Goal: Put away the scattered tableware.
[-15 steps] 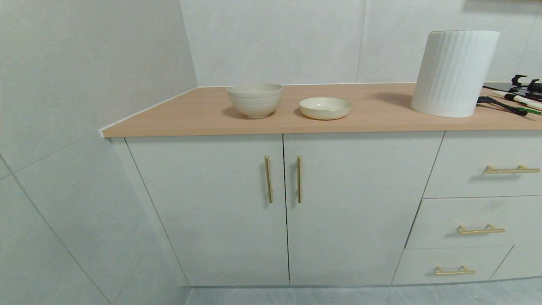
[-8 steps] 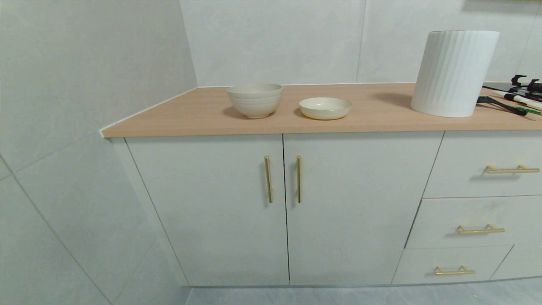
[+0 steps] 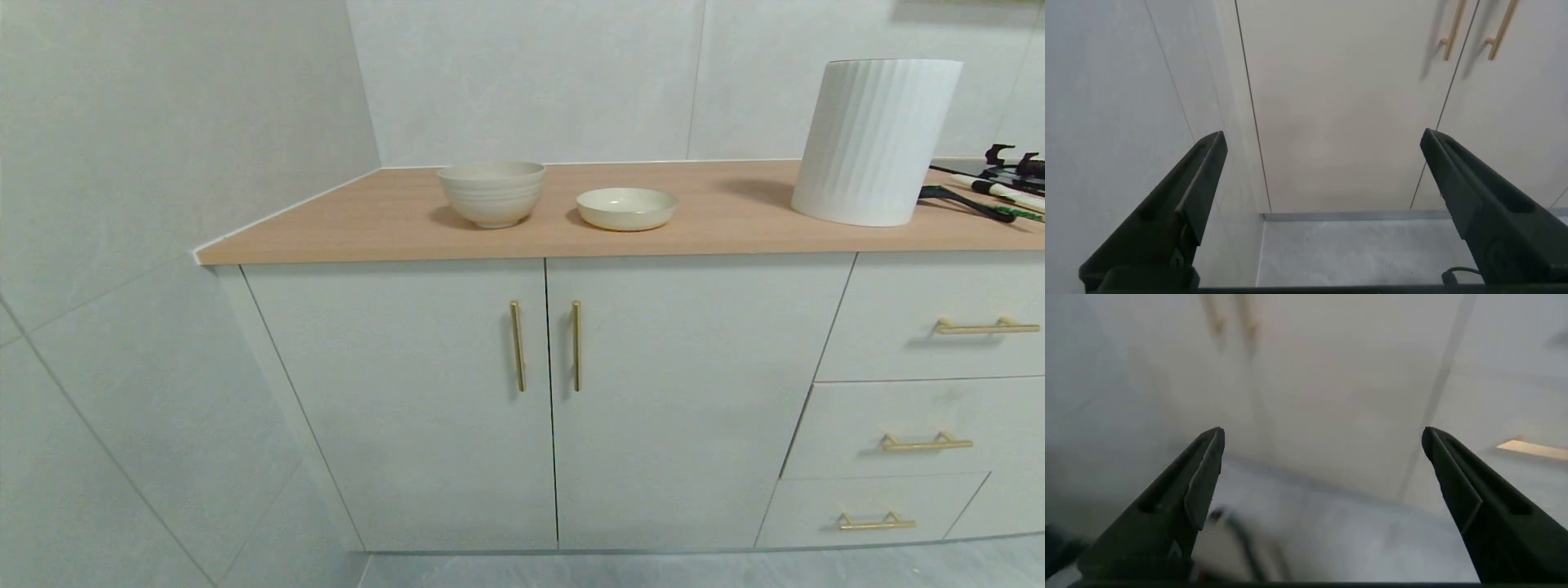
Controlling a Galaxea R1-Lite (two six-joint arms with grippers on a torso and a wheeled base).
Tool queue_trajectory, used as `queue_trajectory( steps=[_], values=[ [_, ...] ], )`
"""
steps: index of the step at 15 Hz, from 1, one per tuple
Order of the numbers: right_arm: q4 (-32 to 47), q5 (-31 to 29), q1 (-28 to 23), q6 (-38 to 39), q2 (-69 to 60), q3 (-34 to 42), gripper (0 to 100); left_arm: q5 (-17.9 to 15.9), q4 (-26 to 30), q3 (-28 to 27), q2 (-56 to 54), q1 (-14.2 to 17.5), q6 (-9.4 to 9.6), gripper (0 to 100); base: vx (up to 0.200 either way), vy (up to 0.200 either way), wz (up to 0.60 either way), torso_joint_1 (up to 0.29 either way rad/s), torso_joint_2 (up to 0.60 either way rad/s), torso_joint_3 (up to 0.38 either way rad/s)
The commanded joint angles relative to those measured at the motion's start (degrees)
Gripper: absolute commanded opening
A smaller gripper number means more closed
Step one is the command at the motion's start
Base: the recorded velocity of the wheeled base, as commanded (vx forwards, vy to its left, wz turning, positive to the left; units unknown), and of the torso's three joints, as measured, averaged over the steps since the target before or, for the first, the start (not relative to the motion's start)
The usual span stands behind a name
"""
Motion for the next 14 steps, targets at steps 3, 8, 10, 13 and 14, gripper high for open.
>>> queue_trajectory(
  steps=[3,8,10,13,14],
  values=[
    [-6.12,-1.21,19.02,0.25,39.94,-14.2,100,-0.02,0.0,0.0,0.0,0.01,0.02,100,0.0,0.0,0.0,0.0,0.0,0.0],
    [-16.31,-0.95,25.96,3.07,63.4,-26.51,100,-0.02,0.0,0.0,0.0,0.01,0.02,100,0.0,0.0,0.0,0.0,0.0,0.0],
    [-16.58,-0.95,29.83,8.6,71.84,-34.68,100,-0.02,0.0,0.0,0.09,0.01,0.02,100,0.0,0.0,0.0,0.0,0.0,0.0],
    [-21.32,-1.13,31.41,11.24,81.33,-43.03,100,-0.02,0.0,0.0,0.0,0.01,0.02,100,0.0,0.0,0.0,0.0,0.0,0.0],
    [-23.43,-1.13,31.76,12.82,83.79,-45.31,100,-0.02,0.0,0.0,0.0,0.01,0.02,100,0.0,0.0,0.0,0.0,0.0,0.0]
  ],
)
